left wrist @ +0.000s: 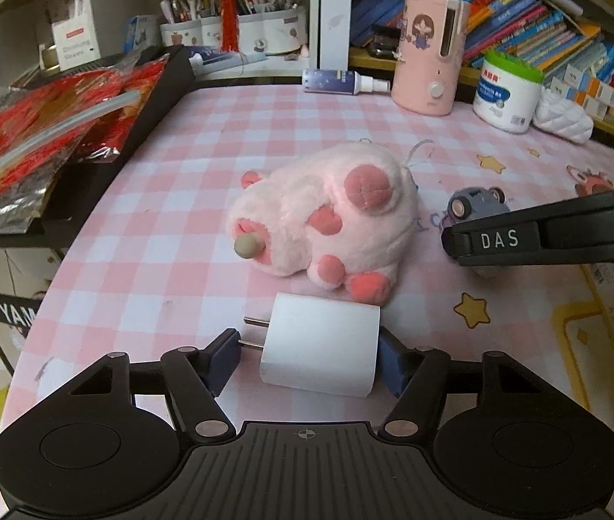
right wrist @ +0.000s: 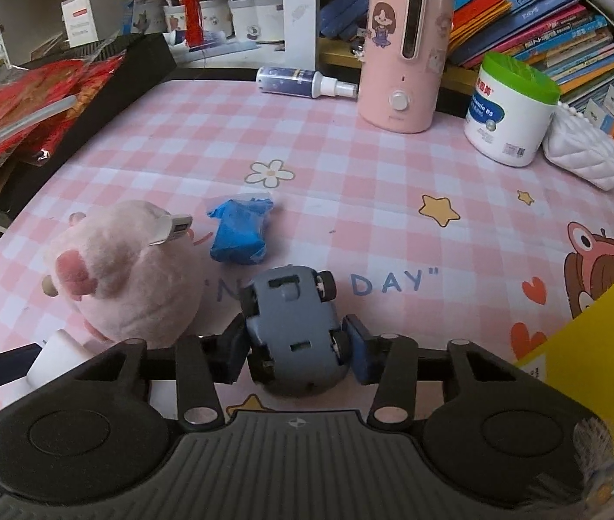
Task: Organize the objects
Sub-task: 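Grasp the white charger plug with left gripper while right grasps the grey toy car, then carry the charger plug and toy car with both grippers over the yellow box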
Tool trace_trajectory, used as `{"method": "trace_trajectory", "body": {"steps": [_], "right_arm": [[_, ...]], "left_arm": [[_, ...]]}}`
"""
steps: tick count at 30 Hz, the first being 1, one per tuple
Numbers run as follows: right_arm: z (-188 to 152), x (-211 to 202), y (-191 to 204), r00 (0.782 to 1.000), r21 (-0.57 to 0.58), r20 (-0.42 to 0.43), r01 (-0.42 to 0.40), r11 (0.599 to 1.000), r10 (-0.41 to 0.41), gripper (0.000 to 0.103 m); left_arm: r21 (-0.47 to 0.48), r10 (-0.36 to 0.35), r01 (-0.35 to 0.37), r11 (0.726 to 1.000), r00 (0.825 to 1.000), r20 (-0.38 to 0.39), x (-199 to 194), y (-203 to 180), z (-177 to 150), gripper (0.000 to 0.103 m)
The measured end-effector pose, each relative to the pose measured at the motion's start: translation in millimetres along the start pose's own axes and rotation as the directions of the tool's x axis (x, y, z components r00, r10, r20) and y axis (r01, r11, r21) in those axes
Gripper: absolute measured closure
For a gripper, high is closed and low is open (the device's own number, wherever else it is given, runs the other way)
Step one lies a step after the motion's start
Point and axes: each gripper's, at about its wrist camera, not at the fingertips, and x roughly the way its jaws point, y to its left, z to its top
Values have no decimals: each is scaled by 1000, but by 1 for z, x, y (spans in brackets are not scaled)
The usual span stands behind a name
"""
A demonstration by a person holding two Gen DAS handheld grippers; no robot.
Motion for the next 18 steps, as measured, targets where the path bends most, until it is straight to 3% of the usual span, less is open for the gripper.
{"method": "trace_trajectory", "body": {"steps": [18], "right_arm": [[-40, -84, -1, 997, 61, 57, -52, 997, 48, 62]], "left_arm": [[-108, -54, 62, 992, 995, 80, -78, 21, -25, 38]]}}
